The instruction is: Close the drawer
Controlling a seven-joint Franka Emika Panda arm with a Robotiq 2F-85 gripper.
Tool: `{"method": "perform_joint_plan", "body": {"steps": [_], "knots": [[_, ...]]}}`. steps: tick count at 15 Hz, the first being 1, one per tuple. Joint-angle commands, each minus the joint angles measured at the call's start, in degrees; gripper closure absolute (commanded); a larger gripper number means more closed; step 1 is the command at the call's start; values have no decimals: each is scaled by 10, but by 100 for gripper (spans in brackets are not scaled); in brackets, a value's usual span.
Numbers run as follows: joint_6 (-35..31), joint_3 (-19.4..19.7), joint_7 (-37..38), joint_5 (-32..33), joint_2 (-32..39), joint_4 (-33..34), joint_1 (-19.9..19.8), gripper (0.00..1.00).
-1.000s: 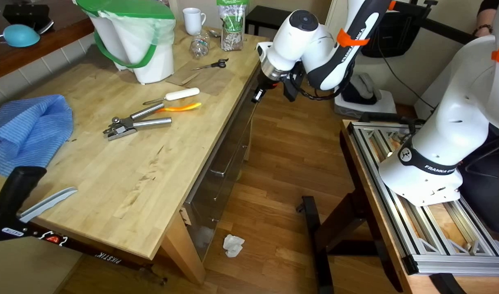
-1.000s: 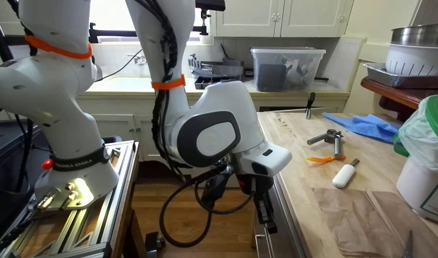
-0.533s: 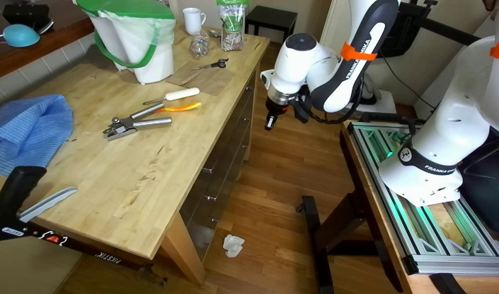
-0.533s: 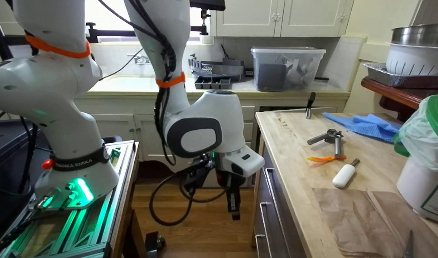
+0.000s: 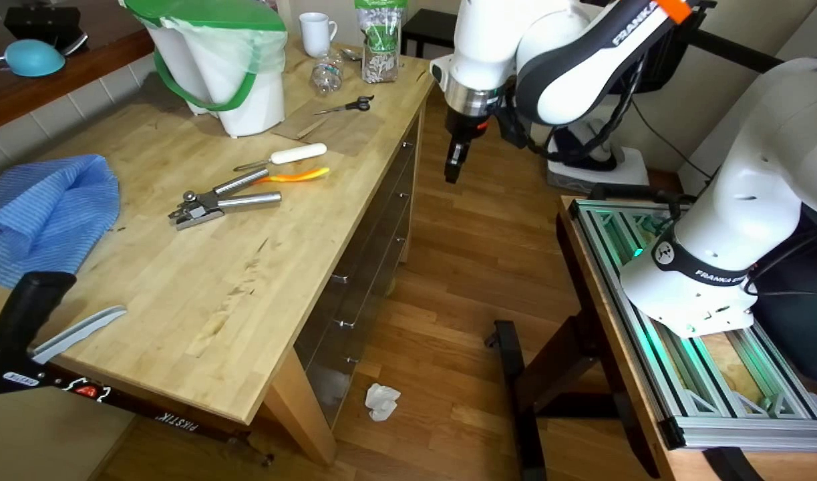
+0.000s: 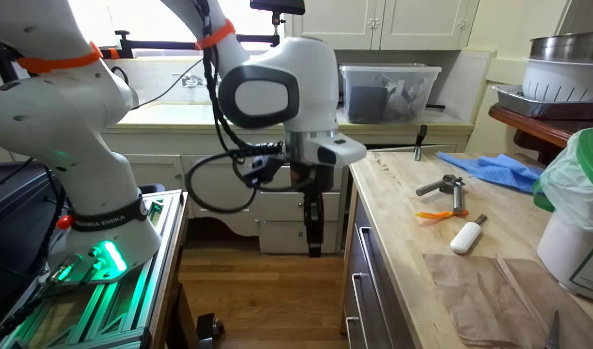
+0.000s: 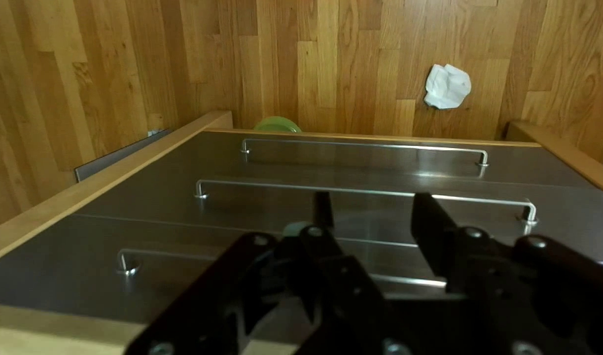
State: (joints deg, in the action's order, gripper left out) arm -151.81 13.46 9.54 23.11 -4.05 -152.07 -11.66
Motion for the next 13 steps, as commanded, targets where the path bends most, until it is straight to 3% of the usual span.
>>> {"method": "perform_joint_plan", "body": {"steps": [1, 4, 8, 9, 13], "knots": [[110, -26, -49, -64, -146, -15, 9, 23], [206, -54, -49, -109, -224, 10, 19, 0], [294, -87, -38, -124, -293, 46, 26, 0], [259, -82, -36, -117, -261, 41, 21, 0], [264, -86, -35, -117, -271, 44, 20, 0]]}}
